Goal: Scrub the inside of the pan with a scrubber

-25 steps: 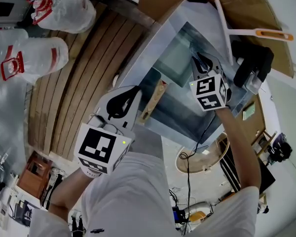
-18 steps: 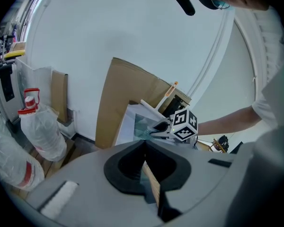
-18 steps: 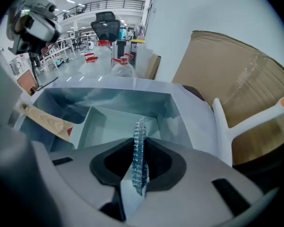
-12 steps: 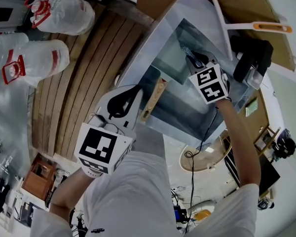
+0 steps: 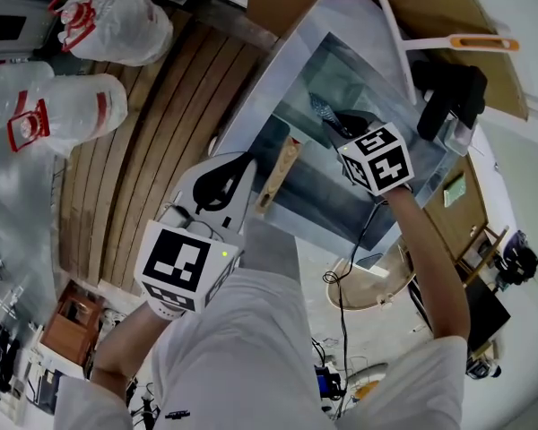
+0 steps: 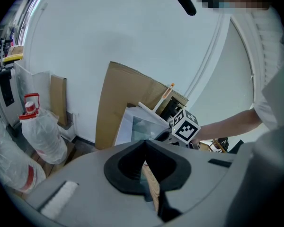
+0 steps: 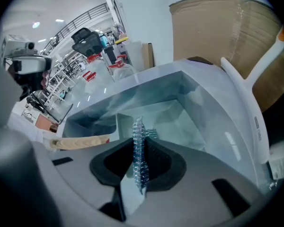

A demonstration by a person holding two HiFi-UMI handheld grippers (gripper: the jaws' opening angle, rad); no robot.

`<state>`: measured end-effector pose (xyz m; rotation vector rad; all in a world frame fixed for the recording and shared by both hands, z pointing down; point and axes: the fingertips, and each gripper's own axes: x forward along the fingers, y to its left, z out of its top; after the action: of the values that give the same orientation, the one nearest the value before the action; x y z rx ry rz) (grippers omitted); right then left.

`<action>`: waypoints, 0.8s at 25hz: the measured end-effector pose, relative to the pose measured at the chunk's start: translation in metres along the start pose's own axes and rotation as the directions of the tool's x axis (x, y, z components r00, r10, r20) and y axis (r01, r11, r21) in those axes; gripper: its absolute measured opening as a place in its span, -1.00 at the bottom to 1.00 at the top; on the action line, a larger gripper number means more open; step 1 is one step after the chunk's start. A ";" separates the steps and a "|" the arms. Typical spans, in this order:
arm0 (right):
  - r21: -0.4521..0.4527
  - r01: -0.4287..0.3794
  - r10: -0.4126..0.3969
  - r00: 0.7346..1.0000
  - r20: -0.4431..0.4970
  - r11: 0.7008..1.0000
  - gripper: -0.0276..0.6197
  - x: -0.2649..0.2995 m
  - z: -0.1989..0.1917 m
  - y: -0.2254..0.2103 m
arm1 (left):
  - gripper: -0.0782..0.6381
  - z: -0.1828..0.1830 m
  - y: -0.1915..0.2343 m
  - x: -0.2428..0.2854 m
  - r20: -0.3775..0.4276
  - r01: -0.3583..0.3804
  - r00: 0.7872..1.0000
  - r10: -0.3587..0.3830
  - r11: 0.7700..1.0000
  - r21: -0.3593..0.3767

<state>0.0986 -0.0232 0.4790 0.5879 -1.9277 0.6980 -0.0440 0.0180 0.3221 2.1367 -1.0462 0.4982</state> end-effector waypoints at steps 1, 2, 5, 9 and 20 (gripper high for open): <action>0.007 -0.017 0.017 1.000 -0.005 1.000 -0.73 -0.001 -0.001 0.006 | -0.76 0.001 -0.001 -0.001 0.002 0.002 1.000 -0.002 1.000 0.003; 0.016 -0.032 0.032 0.999 -0.010 0.999 -0.73 -0.002 -0.002 0.011 | -0.77 0.003 -0.003 -0.002 0.004 0.003 1.000 -0.003 1.000 0.006; 0.053 -0.076 0.077 0.997 -0.014 0.996 -0.73 -0.007 -0.002 0.022 | -0.76 0.006 -0.006 -0.004 0.007 0.008 1.000 -0.008 1.000 0.014; 0.128 -0.128 0.128 0.992 0.002 0.984 -0.73 -0.016 0.001 0.031 | -0.77 0.011 -0.010 -0.010 0.008 0.013 1.000 -0.013 1.000 0.028; 0.148 -0.089 0.074 0.992 0.102 0.985 -0.73 -0.082 0.021 0.047 | -0.76 0.032 -0.025 -0.034 0.029 0.025 0.999 -0.027 0.997 0.073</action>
<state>0.0883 0.0048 0.3865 0.6499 -2.0083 0.8901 -0.0437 0.0233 0.2693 2.2250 -1.0302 0.4997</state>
